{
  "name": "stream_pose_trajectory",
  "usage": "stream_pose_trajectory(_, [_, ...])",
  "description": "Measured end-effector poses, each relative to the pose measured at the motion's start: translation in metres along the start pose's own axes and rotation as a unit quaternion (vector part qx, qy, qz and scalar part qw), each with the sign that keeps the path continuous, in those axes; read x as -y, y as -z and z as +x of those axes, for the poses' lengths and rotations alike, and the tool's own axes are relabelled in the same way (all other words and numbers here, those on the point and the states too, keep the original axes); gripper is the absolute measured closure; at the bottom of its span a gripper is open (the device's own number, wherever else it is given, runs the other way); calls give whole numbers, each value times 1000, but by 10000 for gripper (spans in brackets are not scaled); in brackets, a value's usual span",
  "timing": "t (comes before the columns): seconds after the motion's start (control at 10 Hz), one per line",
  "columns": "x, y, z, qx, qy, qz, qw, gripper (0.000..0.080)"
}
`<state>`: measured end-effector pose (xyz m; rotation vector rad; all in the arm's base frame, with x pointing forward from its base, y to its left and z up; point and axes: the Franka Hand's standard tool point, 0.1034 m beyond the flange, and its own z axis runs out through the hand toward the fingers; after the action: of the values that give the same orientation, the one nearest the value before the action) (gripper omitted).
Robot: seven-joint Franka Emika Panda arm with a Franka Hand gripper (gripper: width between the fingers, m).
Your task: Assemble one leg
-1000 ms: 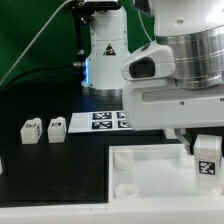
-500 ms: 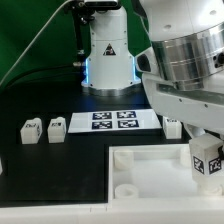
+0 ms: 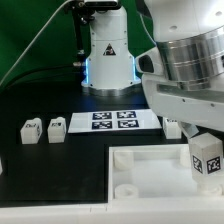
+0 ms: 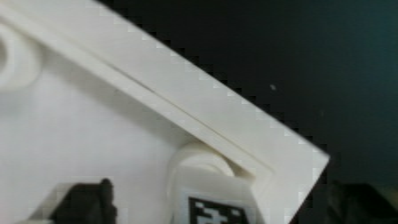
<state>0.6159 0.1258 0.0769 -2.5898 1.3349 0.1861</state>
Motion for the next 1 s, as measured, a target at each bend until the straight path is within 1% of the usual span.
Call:
stream_pose_trajectory(0.1, [0, 1, -2, -2, 84, -6, 996, 167])
stream_pose_trajectory(0.2, [0, 3, -2, -5, 157, -9, 988, 155])
stream_pose_trajectory(0.4, [-1, 2, -1, -3, 256, -10, 966, 155])
stream_pose_trajectory(0.5, [-2, 3, 1, -5, 321, -16, 947, 151])
stream_pose_trajectory(0.6, [-1, 8, 5, -15, 387, -31, 921, 151])
stream_pose_trajectory(0.8, [2, 9, 6, -22, 497, -46, 866, 151])
stream_pose_trajectory(0.9, [3, 8, 8, -28, 553, -49, 832, 151])
stream_pose_trajectory(1.0, [2, 7, 10, -27, 561, -47, 826, 151])
